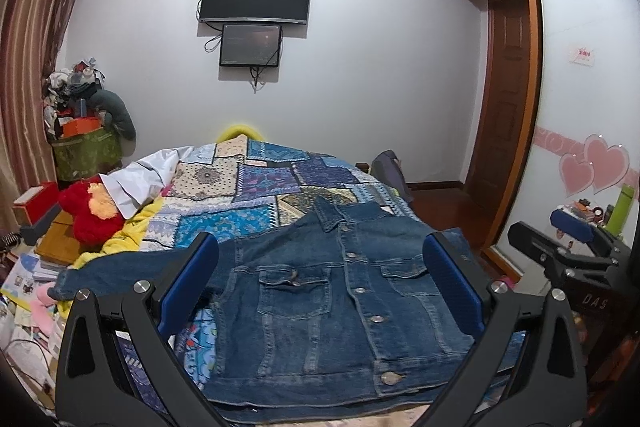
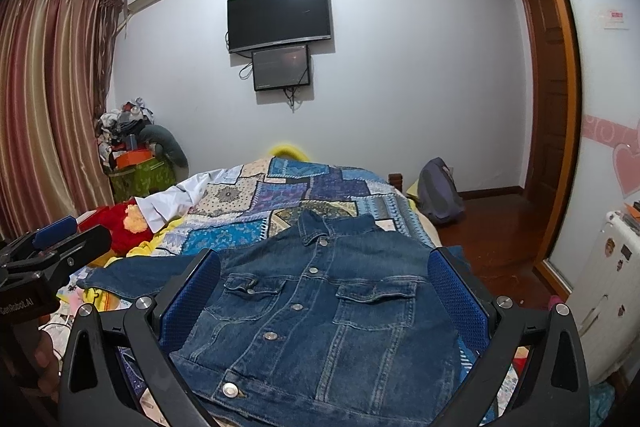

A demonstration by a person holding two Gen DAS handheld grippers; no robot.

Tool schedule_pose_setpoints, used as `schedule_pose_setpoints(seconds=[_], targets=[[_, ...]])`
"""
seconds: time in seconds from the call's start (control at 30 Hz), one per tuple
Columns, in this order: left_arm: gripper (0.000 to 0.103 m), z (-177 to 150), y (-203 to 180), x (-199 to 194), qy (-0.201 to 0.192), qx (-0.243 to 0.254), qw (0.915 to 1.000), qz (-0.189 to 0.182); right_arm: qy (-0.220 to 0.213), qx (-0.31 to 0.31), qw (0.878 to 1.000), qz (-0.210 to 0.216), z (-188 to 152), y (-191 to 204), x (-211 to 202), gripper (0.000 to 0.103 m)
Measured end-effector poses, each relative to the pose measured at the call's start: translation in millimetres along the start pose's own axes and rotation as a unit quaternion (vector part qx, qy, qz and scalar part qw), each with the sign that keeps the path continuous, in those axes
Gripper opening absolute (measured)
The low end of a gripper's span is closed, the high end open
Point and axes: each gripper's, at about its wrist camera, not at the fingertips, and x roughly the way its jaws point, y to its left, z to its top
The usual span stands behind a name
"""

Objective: Fold large clothes

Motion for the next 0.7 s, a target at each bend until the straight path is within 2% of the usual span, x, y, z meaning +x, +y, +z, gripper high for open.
schedule_pose_setpoints(seconds=[0.1, 0.23, 0.37, 0.53, 0.57, 0.7], targets=[[0.103, 2, 16, 11, 0.004, -0.006, 0.9999, 0.016, 0.005, -0.004, 1.000, 0.006, 4, 4, 17, 0.103], [0.103, 4, 48, 38, 0.030, -0.015, 0.9988, 0.035, 0.021, -0.011, 1.000, 0.013, 10, 10, 50, 0.103], [0.103, 2, 96, 71, 0.076, -0.042, 0.9931, 0.079, 0.048, -0.020, 0.998, 0.019, 16, 14, 93, 0.103], [0.103, -8, 162, 112, 0.137, -0.062, 0.9763, 0.156, 0.100, -0.040, 0.994, 0.034, 23, 21, 157, 0.103], [0.103, -12, 179, 122, 0.155, -0.063, 0.9699, 0.177, 0.106, -0.044, 0.993, 0.036, 23, 23, 166, 0.103], [0.103, -32, 229, 149, 0.201, -0.086, 0.9569, 0.191, 0.132, -0.063, 0.988, 0.045, 23, 30, 214, 0.103]])
